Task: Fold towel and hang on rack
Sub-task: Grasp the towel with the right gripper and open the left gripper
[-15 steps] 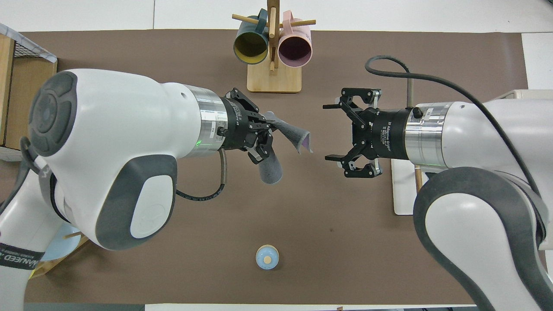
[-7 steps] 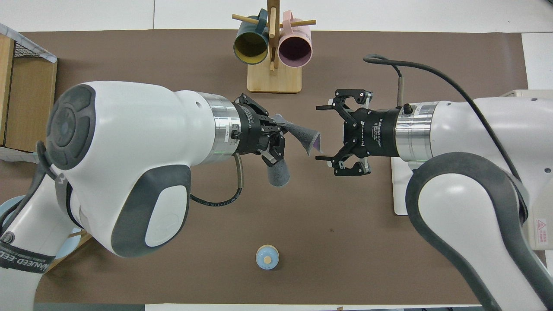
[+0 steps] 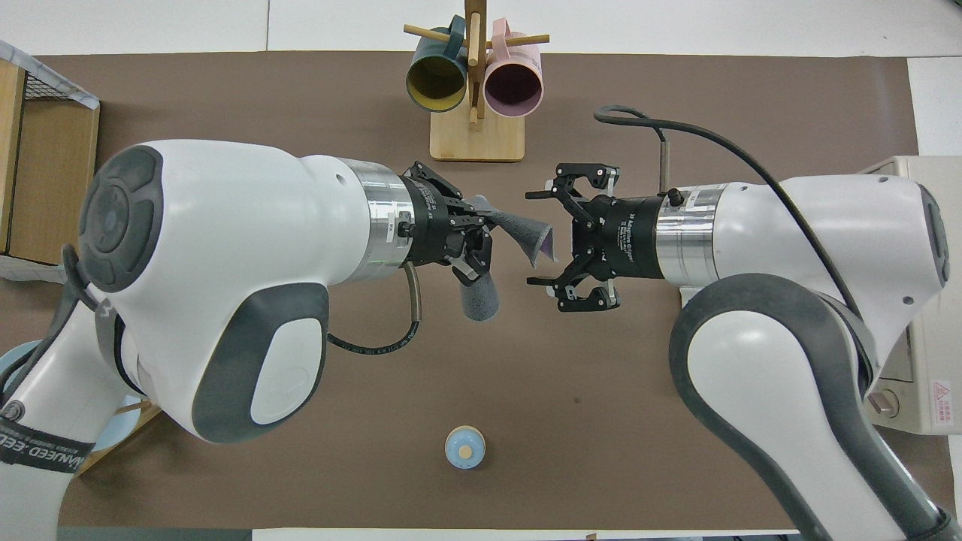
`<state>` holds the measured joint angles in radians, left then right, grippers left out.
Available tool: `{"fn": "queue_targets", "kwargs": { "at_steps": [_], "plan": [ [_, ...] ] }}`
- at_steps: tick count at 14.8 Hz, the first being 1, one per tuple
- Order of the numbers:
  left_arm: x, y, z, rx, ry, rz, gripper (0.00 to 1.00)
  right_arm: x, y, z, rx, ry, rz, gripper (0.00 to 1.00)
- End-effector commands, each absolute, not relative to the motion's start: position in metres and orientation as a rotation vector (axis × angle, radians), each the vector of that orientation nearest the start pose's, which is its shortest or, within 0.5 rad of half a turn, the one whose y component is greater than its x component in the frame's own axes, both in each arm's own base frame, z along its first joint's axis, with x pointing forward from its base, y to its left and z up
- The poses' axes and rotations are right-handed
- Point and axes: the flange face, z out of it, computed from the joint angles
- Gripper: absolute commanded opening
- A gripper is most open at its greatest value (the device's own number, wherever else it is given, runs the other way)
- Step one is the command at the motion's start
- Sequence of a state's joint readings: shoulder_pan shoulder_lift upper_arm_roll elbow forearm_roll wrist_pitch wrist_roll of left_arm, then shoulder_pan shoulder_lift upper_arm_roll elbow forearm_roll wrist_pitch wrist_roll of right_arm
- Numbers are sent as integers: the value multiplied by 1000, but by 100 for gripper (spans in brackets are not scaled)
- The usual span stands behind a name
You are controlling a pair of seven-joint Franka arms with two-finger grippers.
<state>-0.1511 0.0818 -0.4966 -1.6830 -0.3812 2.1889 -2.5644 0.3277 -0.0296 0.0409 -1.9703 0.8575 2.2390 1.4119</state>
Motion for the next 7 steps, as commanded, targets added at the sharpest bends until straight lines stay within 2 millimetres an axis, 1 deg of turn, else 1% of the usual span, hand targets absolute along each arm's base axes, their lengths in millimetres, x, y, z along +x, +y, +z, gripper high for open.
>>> {"fn": "queue_targets", "kwargs": {
  "at_steps": [1, 2, 3, 4, 5, 6, 7],
  "plan": [
    [489, -373, 596, 1313, 2324, -542, 0, 546, 236, 524, -1725, 1639, 496, 73],
    [489, -373, 596, 1312, 2325, -540, 0, 547, 246, 520, -1737, 1632, 503, 59],
    [489, -373, 596, 1310, 2327, -543, 0, 549, 251, 522, -1739, 1621, 503, 47],
    [489, -373, 596, 1305, 2330, -544, 0, 551, 251, 522, -1740, 1621, 502, 31],
    [489, -373, 596, 1303, 2332, -545, 0, 553, 247, 523, -1735, 1625, 502, 13],
    [489, -373, 596, 1301, 2333, -545, 0, 555, 245, 526, -1727, 1623, 504, 0],
    [489, -373, 596, 1302, 2333, -543, 0, 555, 247, 526, -1714, 1622, 515, 0]
  ]
}}
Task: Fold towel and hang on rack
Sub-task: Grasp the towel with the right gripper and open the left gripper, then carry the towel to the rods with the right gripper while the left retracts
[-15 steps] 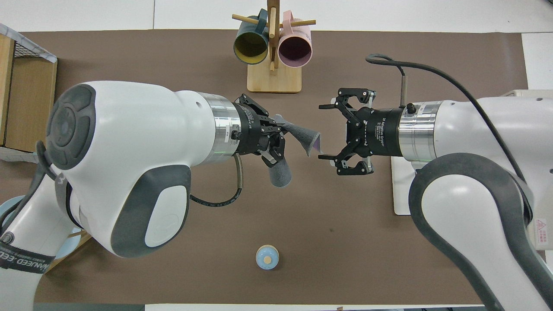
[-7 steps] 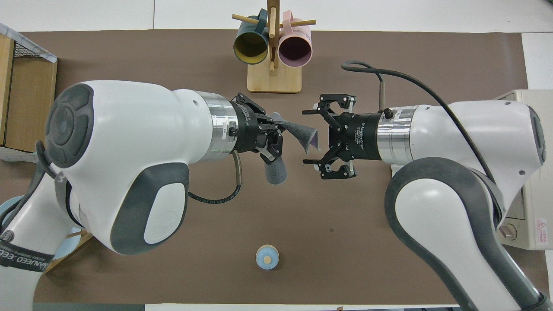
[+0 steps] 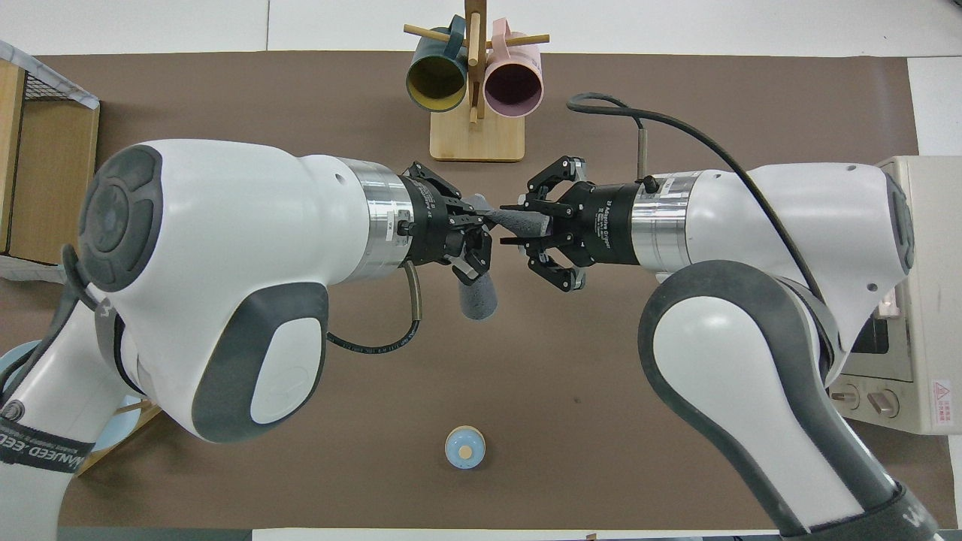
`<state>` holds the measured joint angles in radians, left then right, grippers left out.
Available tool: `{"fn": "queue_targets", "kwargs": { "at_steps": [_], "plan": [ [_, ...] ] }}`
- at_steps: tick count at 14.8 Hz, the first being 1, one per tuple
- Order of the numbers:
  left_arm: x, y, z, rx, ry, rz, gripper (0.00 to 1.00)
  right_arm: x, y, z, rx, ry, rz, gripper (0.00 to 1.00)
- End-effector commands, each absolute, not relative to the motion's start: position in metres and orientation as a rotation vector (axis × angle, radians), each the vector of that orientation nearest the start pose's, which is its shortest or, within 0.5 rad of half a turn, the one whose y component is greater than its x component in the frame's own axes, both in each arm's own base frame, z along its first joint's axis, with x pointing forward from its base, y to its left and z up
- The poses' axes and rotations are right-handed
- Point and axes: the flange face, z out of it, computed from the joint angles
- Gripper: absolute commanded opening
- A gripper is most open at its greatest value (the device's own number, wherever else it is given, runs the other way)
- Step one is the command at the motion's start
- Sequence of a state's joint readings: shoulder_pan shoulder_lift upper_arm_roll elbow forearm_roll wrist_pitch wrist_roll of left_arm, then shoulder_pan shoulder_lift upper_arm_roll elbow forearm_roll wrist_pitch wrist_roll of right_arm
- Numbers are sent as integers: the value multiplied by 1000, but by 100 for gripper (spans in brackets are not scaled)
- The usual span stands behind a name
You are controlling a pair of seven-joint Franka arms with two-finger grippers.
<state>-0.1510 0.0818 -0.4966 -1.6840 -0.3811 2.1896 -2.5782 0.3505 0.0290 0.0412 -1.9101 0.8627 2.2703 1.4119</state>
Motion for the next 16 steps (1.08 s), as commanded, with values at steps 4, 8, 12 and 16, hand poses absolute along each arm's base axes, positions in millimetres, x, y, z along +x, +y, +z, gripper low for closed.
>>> {"fn": "queue_targets", "kwargs": {
  "at_steps": [4, 8, 12, 16],
  "plan": [
    [487, -372, 595, 1306, 2334, -538, 0, 555, 244, 524, -1740, 1598, 523, 0],
    [478, -376, 592, 1354, 2310, -507, 99, 553, 238, 524, -1846, 1491, 513, 0],
    [476, -376, 589, 1479, 2240, -410, 100, 545, 203, 513, -2136, 1283, 508, 0],
    [490, -346, 575, 1650, 2135, -325, 100, 537, 145, 490, -2553, 1099, 380, 0]
  ]
}}
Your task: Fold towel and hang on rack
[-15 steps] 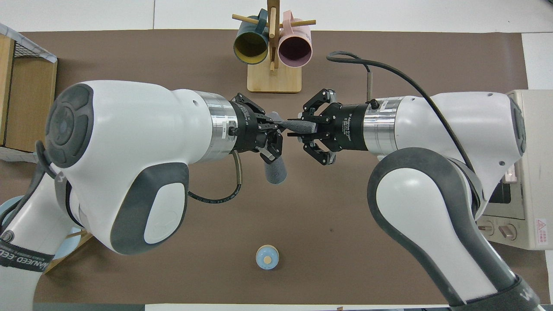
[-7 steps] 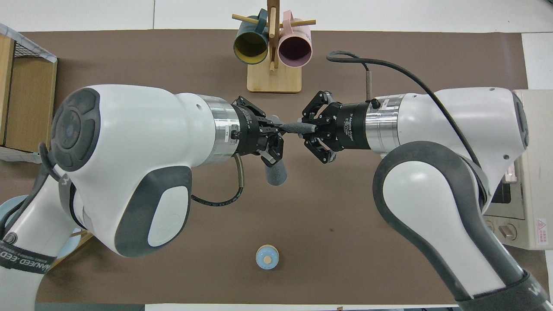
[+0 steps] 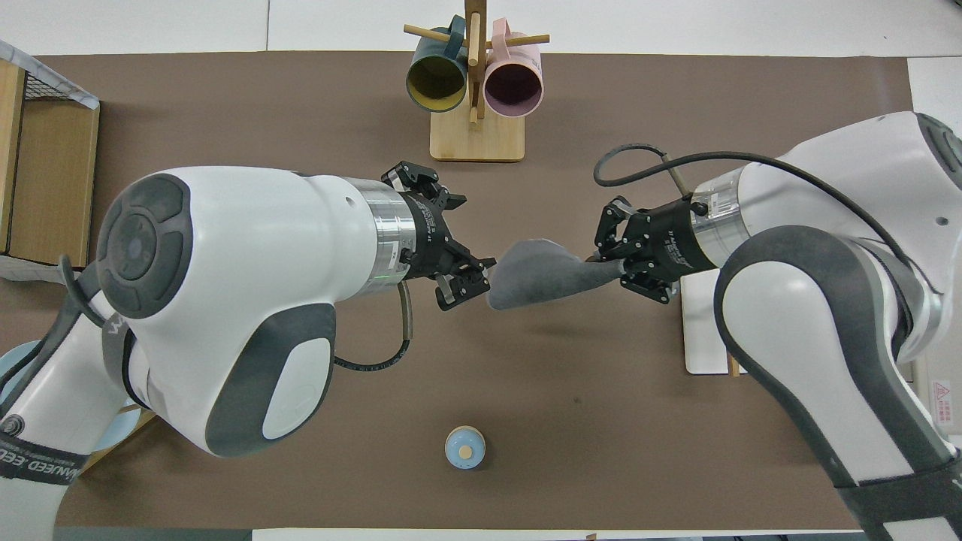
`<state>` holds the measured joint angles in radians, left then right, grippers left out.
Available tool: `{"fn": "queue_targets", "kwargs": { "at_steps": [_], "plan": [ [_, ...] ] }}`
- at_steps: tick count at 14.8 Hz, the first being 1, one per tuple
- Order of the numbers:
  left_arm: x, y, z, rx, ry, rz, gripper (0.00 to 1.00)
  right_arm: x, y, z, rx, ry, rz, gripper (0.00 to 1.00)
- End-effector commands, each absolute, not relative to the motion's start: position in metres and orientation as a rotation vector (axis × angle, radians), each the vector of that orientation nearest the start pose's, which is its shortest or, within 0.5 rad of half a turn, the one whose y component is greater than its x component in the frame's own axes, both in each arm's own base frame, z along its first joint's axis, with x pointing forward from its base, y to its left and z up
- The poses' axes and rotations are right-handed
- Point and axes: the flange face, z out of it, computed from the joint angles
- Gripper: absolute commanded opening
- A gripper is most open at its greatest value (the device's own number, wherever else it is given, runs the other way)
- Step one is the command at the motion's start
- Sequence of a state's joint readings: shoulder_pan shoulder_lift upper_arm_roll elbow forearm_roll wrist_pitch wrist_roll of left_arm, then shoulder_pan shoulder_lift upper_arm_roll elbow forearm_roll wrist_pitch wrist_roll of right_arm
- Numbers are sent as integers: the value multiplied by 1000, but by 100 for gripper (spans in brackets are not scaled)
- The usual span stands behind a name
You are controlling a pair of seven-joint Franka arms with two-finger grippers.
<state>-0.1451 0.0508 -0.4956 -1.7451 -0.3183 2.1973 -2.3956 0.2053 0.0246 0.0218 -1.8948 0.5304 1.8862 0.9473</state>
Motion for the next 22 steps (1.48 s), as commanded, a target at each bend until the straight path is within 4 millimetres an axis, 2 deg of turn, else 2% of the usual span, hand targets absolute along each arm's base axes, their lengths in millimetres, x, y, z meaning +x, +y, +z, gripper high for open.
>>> {"fn": "queue_targets", "kwargs": {
  "at_steps": [1, 3, 4, 6, 10, 12, 15, 17, 20, 22],
  "plan": [
    [494, -336, 570, 1716, 2091, -298, 100, 536, 143, 487, -2568, 1094, 373, 0],
    [506, -309, 565, 1855, 2002, -247, 100, 519, 132, 463, -2638, 999, 336, 0],
    [513, -293, 562, 1918, 1954, -224, 100, 511, 117, 450, -2654, 963, 321, 0],
    [525, -258, 556, 2030, 1865, -176, 100, 506, 89, 440, -2704, 864, 296, 0],
    [550, -174, 544, 2281, 1622, -98, 100, 512, 39, 436, -2936, 630, 195, 0],
    [556, -146, 542, 2371, 1502, -70, 100, 517, 13, 441, -3043, 496, 150, 0],
    [564, -106, 541, 2509, 1271, -16, 100, 522, 0, 446, -3152, 344, 141, 0],
    [566, -88, 541, 2601, 1148, 33, 100, 522, -2, 447, -3185, 307, 140, 0],
    [568, -81, 542, 2780, 953, 129, 100, 522, -5, 448, -3226, 242, 135, 0],
    [569, -77, 546, 2919, 725, 148, 100, 523, -8, 449, -3256, 168, 131, 0]
  ]
}}
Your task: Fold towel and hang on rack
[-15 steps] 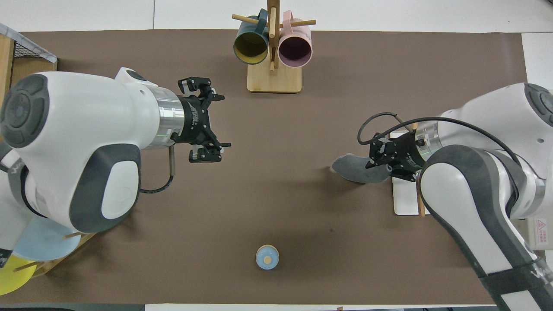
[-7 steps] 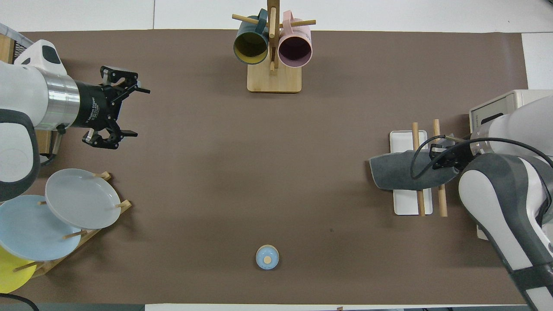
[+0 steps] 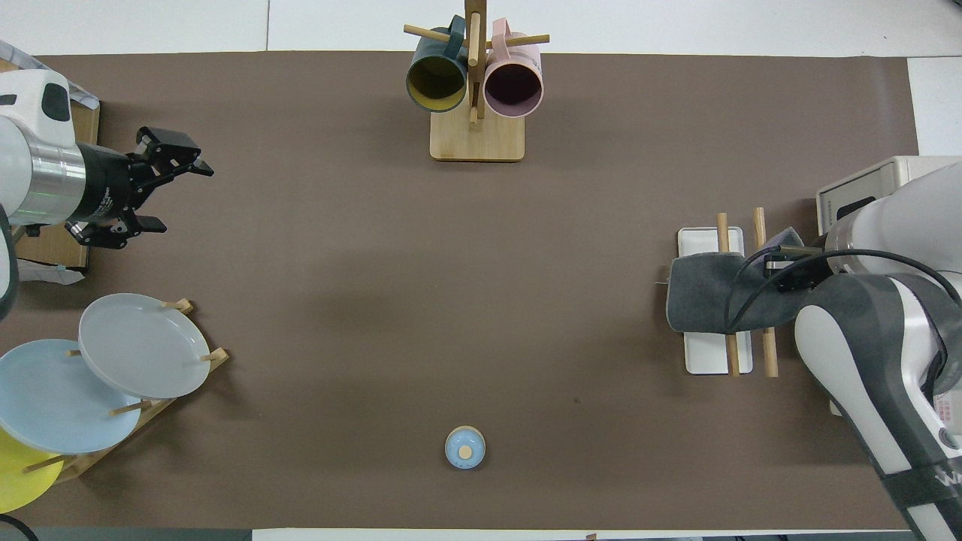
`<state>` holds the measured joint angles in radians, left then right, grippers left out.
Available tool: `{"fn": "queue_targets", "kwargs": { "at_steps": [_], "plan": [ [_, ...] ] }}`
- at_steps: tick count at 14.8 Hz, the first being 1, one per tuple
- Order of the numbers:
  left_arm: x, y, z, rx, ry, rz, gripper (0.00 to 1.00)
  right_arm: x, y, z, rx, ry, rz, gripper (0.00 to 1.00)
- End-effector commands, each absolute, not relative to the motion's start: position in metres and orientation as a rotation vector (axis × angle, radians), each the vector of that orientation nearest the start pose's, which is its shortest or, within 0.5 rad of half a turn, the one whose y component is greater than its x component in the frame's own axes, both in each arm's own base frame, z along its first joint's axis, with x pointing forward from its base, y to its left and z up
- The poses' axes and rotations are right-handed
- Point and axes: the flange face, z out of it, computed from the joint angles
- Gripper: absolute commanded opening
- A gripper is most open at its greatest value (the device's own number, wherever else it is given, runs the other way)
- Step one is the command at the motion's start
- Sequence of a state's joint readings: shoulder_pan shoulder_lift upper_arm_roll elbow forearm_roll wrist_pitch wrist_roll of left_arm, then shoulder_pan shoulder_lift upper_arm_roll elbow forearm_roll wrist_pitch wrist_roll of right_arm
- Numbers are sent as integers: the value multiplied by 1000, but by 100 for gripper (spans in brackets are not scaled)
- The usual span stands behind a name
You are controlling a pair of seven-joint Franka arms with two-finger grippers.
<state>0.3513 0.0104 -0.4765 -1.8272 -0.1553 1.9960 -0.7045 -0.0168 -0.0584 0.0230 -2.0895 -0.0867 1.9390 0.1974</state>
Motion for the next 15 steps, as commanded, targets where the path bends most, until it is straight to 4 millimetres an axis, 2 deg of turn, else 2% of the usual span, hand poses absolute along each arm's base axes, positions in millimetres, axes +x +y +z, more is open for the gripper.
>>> {"fn": "queue_targets", "kwargs": {
  "at_steps": [1, 3, 5, 8, 11, 15],
  "plan": [
    [571, -74, 552, -3176, -671, -162, 100, 523, -9, 449, -3259, 166, 131, 0],
    [573, -62, 561, -3174, -446, -145, 100, 523, -9, 450, -3271, 151, 132, 0],
    [573, -57, 573, -3148, -255, -110, 100, 522, -10, 452, -3293, 108, 135, 0],
    [569, -63, 581, -3099, -33, -4, 100, 521, -19, 452, -3293, 120, 141, 0],
    [558, -65, 581, -3077, 96, 82, 100, 518, -22, 449, -3289, 132, 157, 0],
    [553, -68, 573, -3084, 106, 99, 100, 517, -28, 449, -3285, 139, 162, 0]
  ]
}}
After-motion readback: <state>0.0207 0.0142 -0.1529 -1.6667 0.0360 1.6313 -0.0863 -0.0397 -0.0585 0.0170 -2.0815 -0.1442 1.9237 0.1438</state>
